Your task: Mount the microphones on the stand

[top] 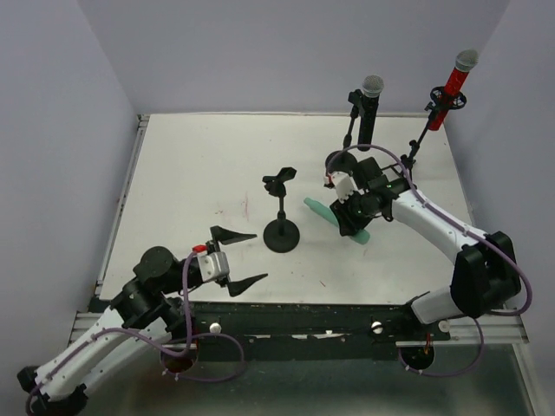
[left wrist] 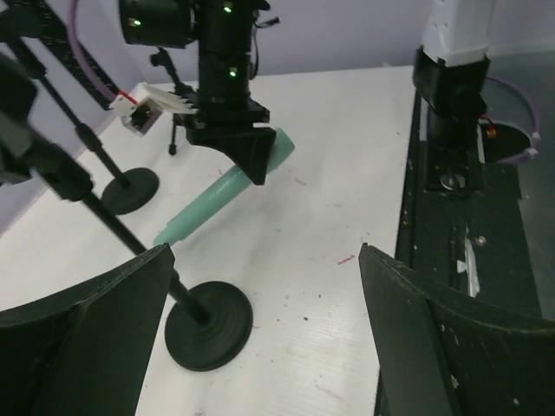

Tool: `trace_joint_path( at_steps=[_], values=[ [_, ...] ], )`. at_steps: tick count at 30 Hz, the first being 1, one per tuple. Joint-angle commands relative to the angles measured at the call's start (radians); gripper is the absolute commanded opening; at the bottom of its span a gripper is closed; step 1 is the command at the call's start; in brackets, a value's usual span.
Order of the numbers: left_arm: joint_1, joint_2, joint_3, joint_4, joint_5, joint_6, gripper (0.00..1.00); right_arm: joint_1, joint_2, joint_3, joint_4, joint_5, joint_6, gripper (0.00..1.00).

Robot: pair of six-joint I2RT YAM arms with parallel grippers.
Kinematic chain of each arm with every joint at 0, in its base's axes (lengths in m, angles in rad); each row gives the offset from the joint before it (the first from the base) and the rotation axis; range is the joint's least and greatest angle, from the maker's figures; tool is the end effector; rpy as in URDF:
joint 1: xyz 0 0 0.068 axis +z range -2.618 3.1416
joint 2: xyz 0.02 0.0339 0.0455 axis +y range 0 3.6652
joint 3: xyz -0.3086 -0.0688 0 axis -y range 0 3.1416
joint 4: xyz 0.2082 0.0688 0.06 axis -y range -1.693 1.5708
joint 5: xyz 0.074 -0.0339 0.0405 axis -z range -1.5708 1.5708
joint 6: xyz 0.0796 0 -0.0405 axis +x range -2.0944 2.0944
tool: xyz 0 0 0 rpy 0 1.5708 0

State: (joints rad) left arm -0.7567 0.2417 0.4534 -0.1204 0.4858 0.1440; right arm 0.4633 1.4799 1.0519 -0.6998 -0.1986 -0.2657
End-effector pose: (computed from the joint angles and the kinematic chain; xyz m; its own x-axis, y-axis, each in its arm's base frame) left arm 0.0146 -0.0649 0.3029 0.2012 -0.0155 -0.9794 0.9259 0.3294 0.1850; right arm 0.2358 0.1354 0.2516 -0.6450 -0.6100 -0.4604 -0.7080 0.7037 0.0594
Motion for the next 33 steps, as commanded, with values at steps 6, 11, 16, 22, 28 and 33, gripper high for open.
trace_joint_path(
  at_steps=[6, 11, 16, 22, 28, 33],
  values=[
    [-0.466, 0.376, 0.180, -0.082, -0.455, 0.292, 0.96, -0.011, -0.210, -0.070, -0.237, -0.162, -0.412, 0.16],
    [-0.484, 0.588, 0.221, 0.040, -0.446, 0.279, 0.97, -0.011, -0.266, -0.056, -0.334, -0.162, -0.553, 0.17],
    [-0.484, 0.757, 0.303, 0.099, -0.469, 0.236, 0.98, -0.011, -0.288, -0.046, -0.389, -0.171, -0.635, 0.17],
    [-0.484, 0.929, 0.353, 0.156, -0.478, 0.235, 0.98, -0.011, -0.306, -0.009, -0.457, -0.258, -0.701, 0.18],
    [-0.480, 1.080, 0.372, 0.240, -0.509, 0.236, 0.98, -0.011, -0.288, 0.039, -0.500, -0.364, -0.736, 0.19],
    [-0.478, 1.146, 0.393, 0.261, -0.565, 0.243, 0.99, -0.009, -0.282, 0.046, -0.510, -0.386, -0.748, 0.19]
  ],
)
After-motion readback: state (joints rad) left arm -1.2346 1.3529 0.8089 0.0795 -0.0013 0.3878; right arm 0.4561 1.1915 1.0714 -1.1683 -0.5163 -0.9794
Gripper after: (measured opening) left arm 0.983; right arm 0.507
